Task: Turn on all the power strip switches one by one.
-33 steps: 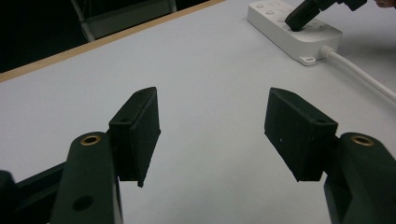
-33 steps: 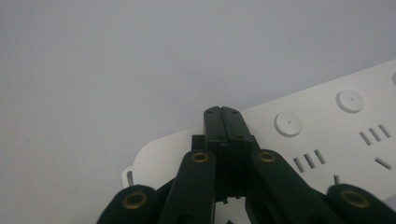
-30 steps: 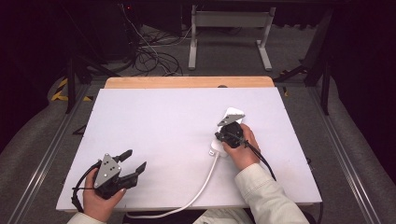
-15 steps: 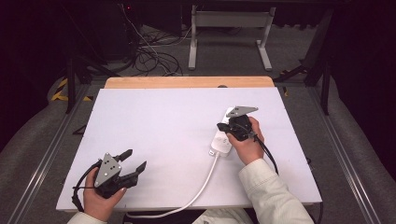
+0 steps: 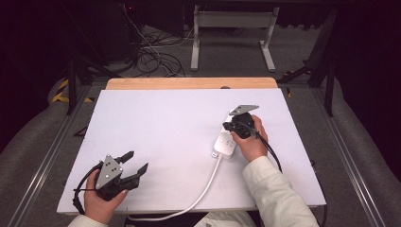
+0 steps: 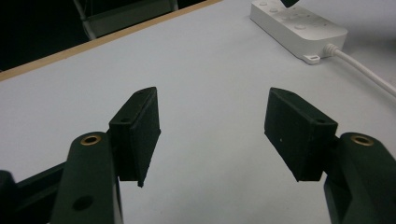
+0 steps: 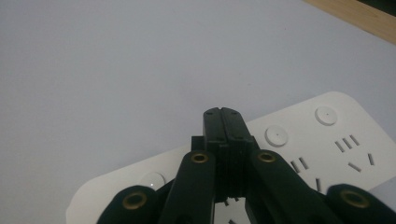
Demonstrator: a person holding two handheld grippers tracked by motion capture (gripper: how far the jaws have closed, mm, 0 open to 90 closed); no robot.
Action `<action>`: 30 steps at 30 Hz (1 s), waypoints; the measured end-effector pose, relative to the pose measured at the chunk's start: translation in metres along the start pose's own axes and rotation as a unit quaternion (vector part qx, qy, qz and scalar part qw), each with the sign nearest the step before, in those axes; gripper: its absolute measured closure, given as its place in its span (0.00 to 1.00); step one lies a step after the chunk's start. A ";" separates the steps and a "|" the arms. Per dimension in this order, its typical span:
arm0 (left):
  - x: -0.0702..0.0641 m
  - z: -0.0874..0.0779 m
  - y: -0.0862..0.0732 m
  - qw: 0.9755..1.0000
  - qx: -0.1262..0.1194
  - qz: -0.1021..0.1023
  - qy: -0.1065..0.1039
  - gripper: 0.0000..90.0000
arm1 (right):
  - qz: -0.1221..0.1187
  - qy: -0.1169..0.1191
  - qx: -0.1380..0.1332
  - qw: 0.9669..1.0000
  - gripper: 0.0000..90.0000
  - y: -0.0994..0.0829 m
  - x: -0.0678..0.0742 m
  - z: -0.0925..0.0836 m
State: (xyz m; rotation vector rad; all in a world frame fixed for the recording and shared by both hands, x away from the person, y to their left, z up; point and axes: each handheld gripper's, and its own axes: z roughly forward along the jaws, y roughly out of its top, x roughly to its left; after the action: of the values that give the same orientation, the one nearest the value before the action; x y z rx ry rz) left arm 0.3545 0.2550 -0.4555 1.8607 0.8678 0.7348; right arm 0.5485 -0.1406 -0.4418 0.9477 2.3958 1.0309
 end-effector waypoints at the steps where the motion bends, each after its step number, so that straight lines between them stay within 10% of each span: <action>1: 0.000 0.000 0.000 1.000 0.000 0.000 0.001 0.40 | 0.001 0.000 0.002 1.000 1.00 0.000 0.000 0.001; 30: -0.002 0.000 0.000 1.000 0.001 0.005 0.002 0.40 | 0.000 -0.011 0.028 1.000 1.00 -0.006 0.001 0.011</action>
State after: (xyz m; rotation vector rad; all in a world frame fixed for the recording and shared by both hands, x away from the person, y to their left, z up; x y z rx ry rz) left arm 0.3534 0.2532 -0.4558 1.8665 0.8632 0.7436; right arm 0.5509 -0.1377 -0.4539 0.9739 2.4189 0.9532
